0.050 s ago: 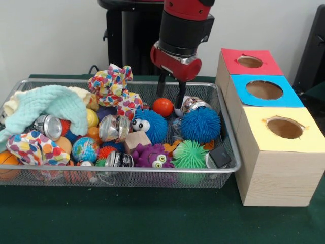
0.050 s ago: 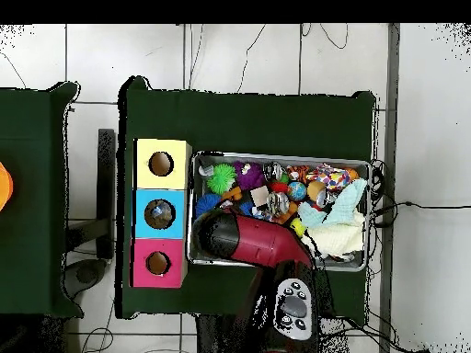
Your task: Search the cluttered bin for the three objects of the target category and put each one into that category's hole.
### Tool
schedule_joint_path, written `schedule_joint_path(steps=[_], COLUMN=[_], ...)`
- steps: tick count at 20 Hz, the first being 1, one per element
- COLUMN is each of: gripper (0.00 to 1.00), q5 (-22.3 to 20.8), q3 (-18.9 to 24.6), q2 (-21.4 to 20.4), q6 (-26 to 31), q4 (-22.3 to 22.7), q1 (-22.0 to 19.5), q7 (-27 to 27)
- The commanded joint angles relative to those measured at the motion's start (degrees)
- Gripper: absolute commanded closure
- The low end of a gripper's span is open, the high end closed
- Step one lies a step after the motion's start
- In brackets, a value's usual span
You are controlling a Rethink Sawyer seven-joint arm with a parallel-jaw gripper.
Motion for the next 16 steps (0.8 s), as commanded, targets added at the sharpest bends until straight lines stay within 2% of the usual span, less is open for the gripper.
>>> schedule_joint_path(steps=[1, 8, 13, 16], gripper=[0.0, 0.0, 0.0, 0.0], q5=[3.24, 7.79, 11.77, 14.3], q3=[1.56, 0.86, -0.2, -1.27], q2=[5.03, 9.54, 12.23, 11.78], q6=[-2.36, -7.53, -8.18, -7.1], q4=[1.09, 1.02, -0.92, -0.69], q1=[0.5, 5.75, 8.7, 10.78], q7=[11.09, 16.21, 16.5, 16.68])
